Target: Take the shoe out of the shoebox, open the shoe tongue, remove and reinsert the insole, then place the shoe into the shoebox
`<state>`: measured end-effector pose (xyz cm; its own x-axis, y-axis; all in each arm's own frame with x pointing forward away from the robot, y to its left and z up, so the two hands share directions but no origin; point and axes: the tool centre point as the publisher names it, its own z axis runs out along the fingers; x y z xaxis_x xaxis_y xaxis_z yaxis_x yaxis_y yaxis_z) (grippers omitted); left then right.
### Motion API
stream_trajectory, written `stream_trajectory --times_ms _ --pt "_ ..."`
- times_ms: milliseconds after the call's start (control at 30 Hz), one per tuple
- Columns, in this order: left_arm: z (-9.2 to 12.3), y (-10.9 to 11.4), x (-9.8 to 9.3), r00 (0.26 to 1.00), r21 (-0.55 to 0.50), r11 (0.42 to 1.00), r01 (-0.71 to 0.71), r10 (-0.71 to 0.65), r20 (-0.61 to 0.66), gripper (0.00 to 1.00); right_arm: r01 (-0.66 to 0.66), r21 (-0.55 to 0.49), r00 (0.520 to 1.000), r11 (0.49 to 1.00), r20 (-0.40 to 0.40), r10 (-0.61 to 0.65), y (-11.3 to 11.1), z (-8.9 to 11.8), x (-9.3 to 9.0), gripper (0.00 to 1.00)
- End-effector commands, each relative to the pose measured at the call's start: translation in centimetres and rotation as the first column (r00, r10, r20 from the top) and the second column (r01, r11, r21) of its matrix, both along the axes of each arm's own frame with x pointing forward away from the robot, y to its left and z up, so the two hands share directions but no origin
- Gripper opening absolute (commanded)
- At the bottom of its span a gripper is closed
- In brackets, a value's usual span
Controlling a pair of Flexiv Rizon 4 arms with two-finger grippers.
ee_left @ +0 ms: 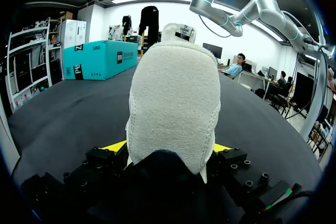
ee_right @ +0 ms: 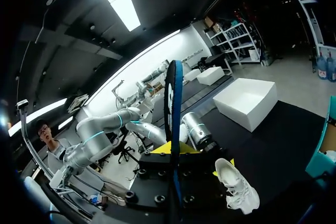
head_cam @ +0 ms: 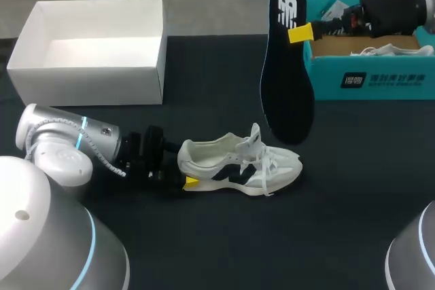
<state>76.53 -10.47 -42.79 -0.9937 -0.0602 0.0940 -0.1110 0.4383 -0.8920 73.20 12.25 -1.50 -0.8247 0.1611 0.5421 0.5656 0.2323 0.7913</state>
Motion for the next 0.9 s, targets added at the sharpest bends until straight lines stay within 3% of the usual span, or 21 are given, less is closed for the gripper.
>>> stream_trajectory --times_ms 33,900 --pt "-0.37 -0.03 0.01 1.000 0.000 1.000 -0.001 0.001 0.000 0.00 -0.003 -0.010 1.000 1.000 -0.004 0.003 0.67 0.66 -0.58 0.00" --pt "-0.37 -0.03 0.01 1.000 0.000 1.000 -0.001 0.001 0.000 0.00 -0.006 -0.013 1.000 1.000 -0.010 0.006 1.08 0.81 -0.95 0.00"
